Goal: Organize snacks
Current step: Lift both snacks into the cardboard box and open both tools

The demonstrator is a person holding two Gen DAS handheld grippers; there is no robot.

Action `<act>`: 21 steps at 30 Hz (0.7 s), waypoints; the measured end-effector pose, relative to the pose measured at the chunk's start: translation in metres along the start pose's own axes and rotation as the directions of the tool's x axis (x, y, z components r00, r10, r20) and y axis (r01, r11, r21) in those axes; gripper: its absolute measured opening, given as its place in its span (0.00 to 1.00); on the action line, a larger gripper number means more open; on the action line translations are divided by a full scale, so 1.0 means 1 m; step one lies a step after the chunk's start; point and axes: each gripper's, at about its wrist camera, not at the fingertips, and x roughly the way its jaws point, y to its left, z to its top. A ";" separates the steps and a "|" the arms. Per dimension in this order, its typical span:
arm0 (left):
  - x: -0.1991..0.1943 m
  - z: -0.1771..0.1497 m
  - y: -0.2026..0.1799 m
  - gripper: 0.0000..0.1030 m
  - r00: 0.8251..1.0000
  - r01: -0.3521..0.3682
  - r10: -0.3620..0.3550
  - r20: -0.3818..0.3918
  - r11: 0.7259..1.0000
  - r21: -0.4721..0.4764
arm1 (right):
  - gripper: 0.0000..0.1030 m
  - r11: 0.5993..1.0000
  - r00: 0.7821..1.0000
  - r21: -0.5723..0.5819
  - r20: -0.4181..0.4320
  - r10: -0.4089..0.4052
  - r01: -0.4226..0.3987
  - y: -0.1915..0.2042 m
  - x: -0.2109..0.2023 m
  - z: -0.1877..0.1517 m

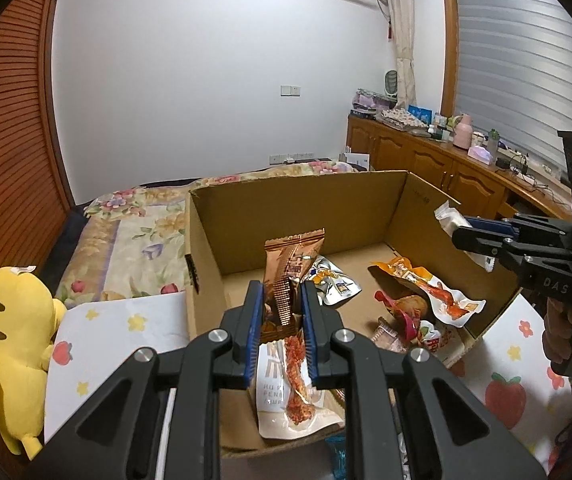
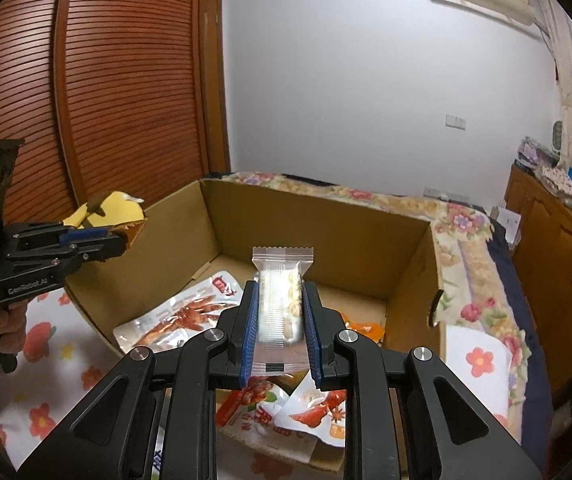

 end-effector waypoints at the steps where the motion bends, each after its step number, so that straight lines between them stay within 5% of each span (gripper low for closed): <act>1: 0.002 0.000 -0.001 0.15 1.000 0.000 0.000 -0.003 1.000 0.002 | 0.19 1.000 1.000 0.003 -0.002 0.001 -0.001 0.000 0.002 0.000; 21: 0.032 0.003 -0.009 0.19 0.998 -0.014 0.016 -0.069 0.999 0.033 | 0.19 0.999 0.998 0.035 -0.056 0.020 -0.018 -0.002 0.029 -0.003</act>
